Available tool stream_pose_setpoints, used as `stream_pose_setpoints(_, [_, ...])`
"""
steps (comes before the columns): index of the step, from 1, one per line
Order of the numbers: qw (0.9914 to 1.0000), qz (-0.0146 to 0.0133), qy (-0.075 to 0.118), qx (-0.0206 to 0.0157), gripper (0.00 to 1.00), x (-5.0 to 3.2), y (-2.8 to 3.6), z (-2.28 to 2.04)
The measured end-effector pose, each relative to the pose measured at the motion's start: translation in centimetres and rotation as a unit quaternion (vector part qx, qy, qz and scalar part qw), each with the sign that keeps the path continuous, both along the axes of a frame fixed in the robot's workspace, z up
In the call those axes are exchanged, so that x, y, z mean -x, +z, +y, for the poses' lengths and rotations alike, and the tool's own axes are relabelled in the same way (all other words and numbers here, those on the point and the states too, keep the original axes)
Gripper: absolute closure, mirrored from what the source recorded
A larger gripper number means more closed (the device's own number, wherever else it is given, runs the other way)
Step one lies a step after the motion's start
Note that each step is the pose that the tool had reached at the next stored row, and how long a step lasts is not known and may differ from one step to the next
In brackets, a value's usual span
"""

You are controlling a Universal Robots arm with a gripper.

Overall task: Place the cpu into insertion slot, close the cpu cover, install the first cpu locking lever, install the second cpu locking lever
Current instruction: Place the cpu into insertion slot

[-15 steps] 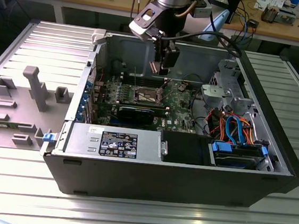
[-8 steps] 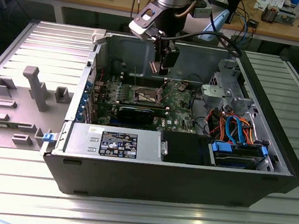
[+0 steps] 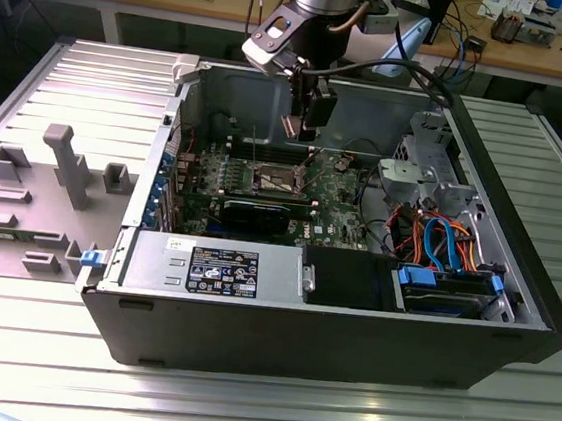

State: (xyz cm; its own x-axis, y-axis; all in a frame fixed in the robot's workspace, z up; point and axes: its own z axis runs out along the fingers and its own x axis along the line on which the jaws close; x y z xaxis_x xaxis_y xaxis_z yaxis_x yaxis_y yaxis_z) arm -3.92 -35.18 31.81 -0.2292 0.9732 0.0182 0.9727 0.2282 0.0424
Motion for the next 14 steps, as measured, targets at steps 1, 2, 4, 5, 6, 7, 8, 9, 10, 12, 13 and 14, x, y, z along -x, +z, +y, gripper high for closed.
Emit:
stream_pose_setpoints(1, [1.0,0.0,0.0,0.0,0.45,0.0,0.0,0.0])
stream_pose_setpoints(2, [1.0,0.0,-0.001,0.0,0.45,0.0,0.0,0.0])
stream_pose_setpoints(4, [1.0,0.0,-0.002,0.0,0.45,0.0,0.0,0.0])
stream_pose_setpoints(5, [1.0,0.0,-0.002,0.0,0.45,0.0,0.0,0.0])
stream_pose_setpoints(6, [1.0,0.0,-0.003,0.0,0.45,0.0,0.0,0.0])
stream_pose_setpoints(7, [0.99999,0.0,-0.004,0.0,0.45,0.0,0.0,0.0])
stream_pose_setpoints(8, [0.99999,0.0,-0.005,0.0,0.45,0.0,0.0,0.0])
stream_pose_setpoints(9, [0.99998,0.0,-0.006,0.0,0.45,0.0,-0.01,0.0])
stream_pose_setpoints(10, [0.99998,0.0,-0.006,0.0,0.45,0.0,-0.01,0.0])
stream_pose_setpoints(12, [0.99997,0.0,-0.008,0.0,0.45,0.0,-0.01,0.0])
stream_pose_setpoints(13, [0.99996,0.0,-0.008,0.0,0.45,0.0,-0.01,0.0])
stream_pose_setpoints(14, [0.99996,0.0,-0.009,0.0,0.45,0.0,-0.01,0.0])
